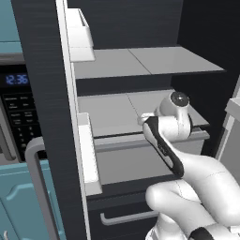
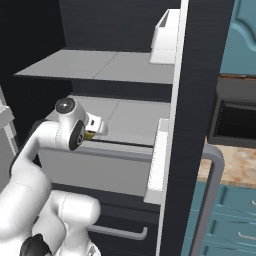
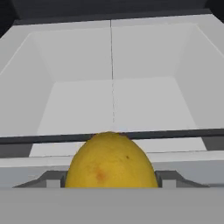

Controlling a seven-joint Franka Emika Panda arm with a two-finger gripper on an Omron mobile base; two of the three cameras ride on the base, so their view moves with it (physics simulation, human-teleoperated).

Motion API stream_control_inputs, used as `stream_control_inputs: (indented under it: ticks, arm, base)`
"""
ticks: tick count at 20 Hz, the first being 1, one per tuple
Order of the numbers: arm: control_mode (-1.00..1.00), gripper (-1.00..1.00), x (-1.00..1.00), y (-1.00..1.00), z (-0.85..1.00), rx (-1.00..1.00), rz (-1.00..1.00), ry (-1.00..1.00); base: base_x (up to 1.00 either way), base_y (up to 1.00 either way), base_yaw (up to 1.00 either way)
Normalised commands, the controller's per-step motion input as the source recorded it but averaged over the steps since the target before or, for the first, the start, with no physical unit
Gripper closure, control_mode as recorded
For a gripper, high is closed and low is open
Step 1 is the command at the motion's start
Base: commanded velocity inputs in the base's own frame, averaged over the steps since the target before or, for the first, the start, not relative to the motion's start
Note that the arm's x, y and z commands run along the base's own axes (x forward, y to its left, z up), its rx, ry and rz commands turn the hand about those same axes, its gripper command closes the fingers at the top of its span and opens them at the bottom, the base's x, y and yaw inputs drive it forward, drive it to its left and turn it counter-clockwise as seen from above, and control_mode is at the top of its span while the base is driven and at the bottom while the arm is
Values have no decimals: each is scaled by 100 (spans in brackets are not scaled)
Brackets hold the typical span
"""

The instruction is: Retrieve a lemon from the fridge and place it on the cutting board with the fish.

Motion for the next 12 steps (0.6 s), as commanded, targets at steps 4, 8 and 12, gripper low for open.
stream_control_inputs:
  ticks: [4, 8, 12]
  arm:
    - [-100, 100, -100, -24, 56, -1, 0, 21]
    - [-100, 100, -100, -9, 18, -3, 0, 27]
    - [-100, 100, -100, 0, 0, -2, 0, 19]
  base:
    - [0, 0, 0]
    - [0, 0, 0]
    - [0, 0, 0]
